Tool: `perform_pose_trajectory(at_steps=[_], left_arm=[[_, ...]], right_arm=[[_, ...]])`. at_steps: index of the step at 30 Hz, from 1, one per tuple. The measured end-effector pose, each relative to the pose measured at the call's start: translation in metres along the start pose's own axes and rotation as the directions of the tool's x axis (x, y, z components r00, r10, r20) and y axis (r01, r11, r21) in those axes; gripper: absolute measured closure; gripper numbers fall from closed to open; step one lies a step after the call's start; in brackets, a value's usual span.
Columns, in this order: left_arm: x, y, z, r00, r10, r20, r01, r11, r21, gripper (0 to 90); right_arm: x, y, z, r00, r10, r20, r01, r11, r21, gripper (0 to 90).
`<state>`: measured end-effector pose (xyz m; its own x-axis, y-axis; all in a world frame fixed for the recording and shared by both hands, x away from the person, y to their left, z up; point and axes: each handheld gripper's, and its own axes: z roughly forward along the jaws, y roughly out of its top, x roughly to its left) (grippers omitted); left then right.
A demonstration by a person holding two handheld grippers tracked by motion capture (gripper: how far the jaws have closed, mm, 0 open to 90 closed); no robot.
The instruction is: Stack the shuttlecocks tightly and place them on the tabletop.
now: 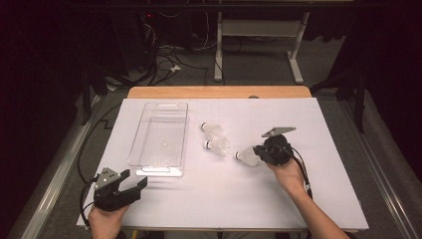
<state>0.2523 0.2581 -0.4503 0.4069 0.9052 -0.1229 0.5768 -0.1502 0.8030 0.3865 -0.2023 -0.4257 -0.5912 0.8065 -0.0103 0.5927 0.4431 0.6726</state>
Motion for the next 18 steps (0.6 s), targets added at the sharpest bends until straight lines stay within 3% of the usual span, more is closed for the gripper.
perform_pose_trajectory(at_steps=[2,18], left_arm=[[0.0002,0.0002,-0.0007,0.9997,0.014,-0.018,-0.014,0.9999,0.003,29.7],[0.0049,-0.0003,-0.0009,0.9997,-0.008,-0.025,0.008,0.9999,0.008,30.0]], right_arm=[[-0.0014,-0.0002,0.0016,1.0,0.004,0.002,-0.004,1.0,-0.003,82.5],[-0.0098,-0.0029,0.0106,0.9992,0.037,0.012,-0.037,0.999,0.013,78.2]])
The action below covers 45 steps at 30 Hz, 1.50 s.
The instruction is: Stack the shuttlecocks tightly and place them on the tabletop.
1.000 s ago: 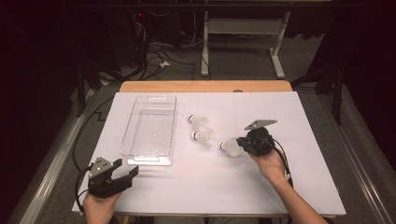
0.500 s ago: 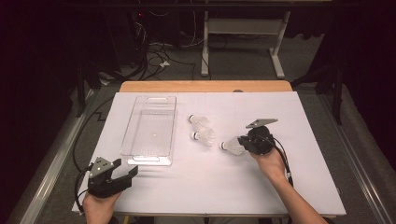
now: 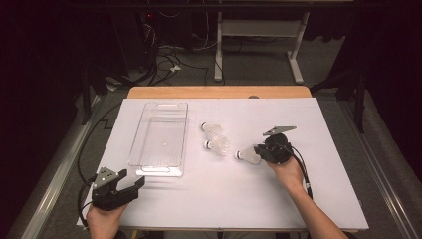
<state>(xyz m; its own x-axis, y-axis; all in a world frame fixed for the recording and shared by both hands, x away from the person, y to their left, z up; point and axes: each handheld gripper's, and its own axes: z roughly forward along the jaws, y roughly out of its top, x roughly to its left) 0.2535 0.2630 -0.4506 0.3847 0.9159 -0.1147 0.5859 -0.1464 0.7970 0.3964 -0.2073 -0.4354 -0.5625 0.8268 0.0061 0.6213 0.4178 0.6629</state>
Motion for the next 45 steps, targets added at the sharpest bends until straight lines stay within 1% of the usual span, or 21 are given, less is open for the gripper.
perform_pose_trajectory(at_steps=[3,6,7,9,13,16,18,19,24,28,36,45], left_arm=[[0.0,0.0,0.001,1.0,0.0,0.001,0.0,1.0,0.004,30.1],[-0.001,0.0,0.001,1.0,0.002,0.002,-0.002,1.0,0.01,30.1],[-0.001,0.0,0.001,1.0,0.002,0.002,-0.002,0.9999,0.011,30.1],[-0.001,0.0,0.001,1.0,0.004,0.002,-0.005,0.9999,0.016,30.1],[-0.001,0.0,0.002,1.0,0.007,0.004,-0.007,0.9998,0.018,30.1],[-0.001,0.0,0.002,1.0,0.007,0.005,-0.008,0.9998,0.019,30.1],[-0.002,0.0,0.002,0.9999,0.01,0.004,-0.01,0.9998,0.018,30.1],[-0.002,0.0,0.002,0.9999,0.01,0.004,-0.01,0.9998,0.017,30.1],[-0.002,0.0,0.002,1.0,0.007,0.004,-0.007,0.9998,0.018,30.1],[-0.002,0.0,0.002,1.0,0.006,0.003,-0.006,0.9998,0.016,30.2],[-0.002,0.0,0.002,1.0,0.005,0.002,-0.005,0.9999,0.014,30.2],[-0.003,0.0,0.002,1.0,0.01,0.002,-0.01,0.9999,0.01,30.5]], right_arm=[[-0.002,-0.001,0.002,1.0,0.006,0.001,-0.006,1.0,-0.003,76.9],[-0.003,-0.002,0.004,0.9998,0.017,0.008,-0.017,1.0,0.004,73.5],[-0.004,-0.002,0.005,0.9998,0.019,0.011,-0.019,1.0,0.013,72.9],[-0.004,-0.003,0.005,0.9997,0.017,0.016,-0.017,1.0,0.012,71.5],[-0.006,-0.003,0.005,0.9997,0.018,0.015,-0.019,1.0,0.01,70.0],[-0.007,-0.004,0.005,0.9993,0.034,0.012,-0.034,0.999,0.009,68.7],[-0.007,-0.004,0.005,0.9993,0.036,0.011,-0.036,0.999,0.01,66.3],[-0.007,-0.005,0.006,0.9992,0.037,0.013,-0.037,0.999,0.008,64.3],[-0.009,-0.007,0.004,0.9989,0.043,0.018,-0.043,0.999,0.004,61.5],[-0.01,-0.007,0.002,0.998,0.061,0.016,-0.061,0.998,-0.007,57.6],[-0.007,-0.007,0.0,0.9987,0.05,0.012,-0.049,0.999,-0.007,55.7],[-0.009,-0.011,-0.001,0.9988,0.047,0.016,-0.047,0.999,-0.009,54.8]])
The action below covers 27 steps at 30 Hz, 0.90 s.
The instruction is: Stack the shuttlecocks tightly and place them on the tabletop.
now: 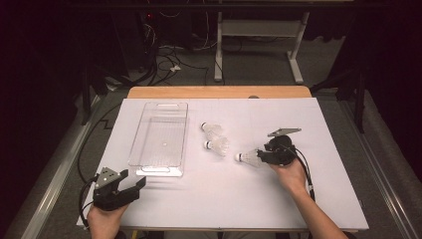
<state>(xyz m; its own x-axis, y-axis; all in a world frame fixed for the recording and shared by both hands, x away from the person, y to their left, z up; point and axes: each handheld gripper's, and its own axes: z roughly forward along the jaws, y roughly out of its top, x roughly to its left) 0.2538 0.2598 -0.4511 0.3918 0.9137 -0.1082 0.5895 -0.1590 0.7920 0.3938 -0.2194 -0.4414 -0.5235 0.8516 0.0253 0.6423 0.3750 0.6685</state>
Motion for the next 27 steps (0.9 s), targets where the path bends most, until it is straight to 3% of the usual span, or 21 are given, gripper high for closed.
perform_pose_trajectory(at_steps=[15,23,27], left_arm=[[-0.001,0.0,0.0,0.9999,0.002,0.014,-0.002,1.0,-0.002,30.5],[0.001,-0.001,0.0,0.9998,-0.015,0.012,0.015,0.9999,-0.004,30.7],[0.001,-0.001,0.0,0.9997,-0.02,0.012,0.02,0.9998,-0.004,30.6]], right_arm=[[-0.003,-0.006,-0.01,0.9999,0.011,0.009,-0.011,1.0,-0.005,54.3],[-0.004,-0.016,-0.021,0.9971,0.075,-0.007,-0.076,0.996,-0.057,54.0],[-0.002,-0.019,-0.025,0.997,0.076,-0.016,-0.077,0.995,-0.067,54.8]])
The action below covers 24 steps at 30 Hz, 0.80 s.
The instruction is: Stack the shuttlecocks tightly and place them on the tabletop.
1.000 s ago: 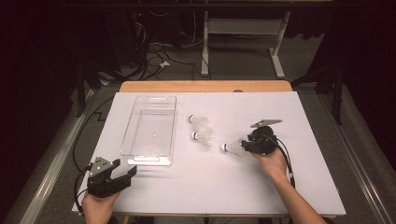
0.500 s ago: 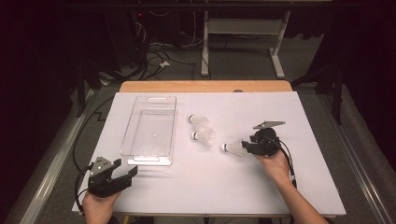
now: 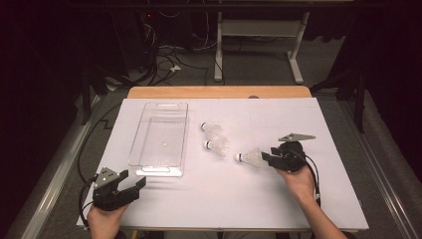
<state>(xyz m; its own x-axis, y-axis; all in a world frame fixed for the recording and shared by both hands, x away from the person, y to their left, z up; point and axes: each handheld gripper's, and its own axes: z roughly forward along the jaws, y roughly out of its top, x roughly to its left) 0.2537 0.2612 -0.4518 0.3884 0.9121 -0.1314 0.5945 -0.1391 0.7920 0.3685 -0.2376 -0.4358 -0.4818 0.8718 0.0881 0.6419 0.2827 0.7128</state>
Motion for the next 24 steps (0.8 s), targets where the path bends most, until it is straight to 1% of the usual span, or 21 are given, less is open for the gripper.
perform_pose_trajectory(at_steps=[3,4,6,9,11,14,16,19,21,24], left_arm=[[0.0,0.0,-0.001,1.0,0.001,-0.001,-0.001,1.0,-0.002,30.7],[0.0,0.0,-0.001,1.0,0.0,-0.001,0.0,1.0,-0.003,30.6],[0.0,0.0,0.0,1.0,0.001,0.0,-0.001,1.0,-0.001,30.6],[0.0,0.0,0.0,1.0,0.007,0.0,-0.007,1.0,0.006,30.8],[-0.001,0.0,0.0,1.0,0.008,0.0,-0.008,1.0,0.005,30.8],[0.0,0.0,0.0,1.0,0.005,-0.002,-0.005,1.0,0.004,30.8],[-0.001,0.0,0.0,1.0,0.006,-0.002,-0.006,1.0,0.003,30.8],[-0.001,0.0,0.001,0.9999,0.01,-0.003,-0.01,0.9999,0.01,30.8],[-0.001,0.0,0.001,0.9999,0.011,-0.008,-0.011,0.9999,0.01,30.8],[-0.001,0.0,0.0,1.0,0.004,-0.008,-0.004,1.0,0.004,30.8]], right_arm=[[0.001,-0.002,-0.003,1.0,-0.004,0.0,0.004,1.0,0.001,56.4],[0.001,-0.003,-0.004,0.9999,-0.013,0.003,0.013,1.0,-0.003,56.5],[0.002,-0.005,-0.006,0.9999,-0.011,0.003,0.011,1.0,-0.005,56.5],[0.001,-0.006,-0.01,0.9999,-0.017,0.002,0.017,1.0,-0.021,56.7],[0.001,-0.008,-0.013,1.0,-0.008,-0.002,0.008,1.0,-0.025,56.7],[0.0,-0.011,-0.015,1.0,-0.007,-0.006,0.007,1.0,-0.025,57.6],[0.0,-0.012,-0.017,1.0,-0.009,-0.004,0.009,1.0,-0.013,58.2],[0.001,-0.014,-0.021,0.9999,0.001,-0.016,-0.002,1.0,-0.02,58.5],[0.001,-0.015,-0.023,0.9999,-0.006,-0.016,0.006,1.0,-0.022,58.5],[0.0,-0.017,-0.027,0.9997,-0.002,-0.023,0.002,1.0,-0.023,58.4]])
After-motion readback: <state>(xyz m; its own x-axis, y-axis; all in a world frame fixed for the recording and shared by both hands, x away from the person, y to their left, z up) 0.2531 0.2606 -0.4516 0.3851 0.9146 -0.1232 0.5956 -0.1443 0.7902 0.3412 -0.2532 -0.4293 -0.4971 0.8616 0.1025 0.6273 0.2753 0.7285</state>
